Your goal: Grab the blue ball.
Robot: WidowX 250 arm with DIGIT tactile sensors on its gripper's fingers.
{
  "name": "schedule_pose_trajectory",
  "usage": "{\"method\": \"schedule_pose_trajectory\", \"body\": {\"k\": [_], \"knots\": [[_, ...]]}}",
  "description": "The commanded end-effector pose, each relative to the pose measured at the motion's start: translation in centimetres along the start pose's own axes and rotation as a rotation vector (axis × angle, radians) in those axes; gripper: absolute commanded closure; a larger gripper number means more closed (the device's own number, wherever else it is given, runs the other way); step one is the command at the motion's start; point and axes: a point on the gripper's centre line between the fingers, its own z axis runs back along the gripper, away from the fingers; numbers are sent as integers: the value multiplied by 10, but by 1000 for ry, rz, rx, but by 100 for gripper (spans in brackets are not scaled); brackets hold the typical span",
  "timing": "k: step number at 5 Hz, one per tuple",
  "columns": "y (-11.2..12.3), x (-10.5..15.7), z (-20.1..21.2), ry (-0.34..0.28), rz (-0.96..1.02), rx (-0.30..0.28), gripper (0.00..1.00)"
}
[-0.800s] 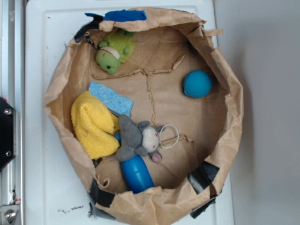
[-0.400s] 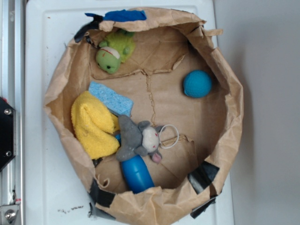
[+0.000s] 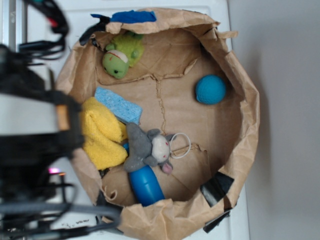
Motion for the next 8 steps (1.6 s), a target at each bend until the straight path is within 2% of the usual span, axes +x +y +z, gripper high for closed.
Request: {"method": "schedule_pose_trajectory", "body": {"k": [1,2,3,4,5,8], "knots": [[24,64,-24,-85,7,-39,0],[25,82,-31,-112,13,-105,0],[28,98,-36,-144,49,-146,0],[38,107,-53,-215,115,-143,0],[48,104,-53,-208,164,-126,0],[48,104,-53,-208,164,-126,0]]}}
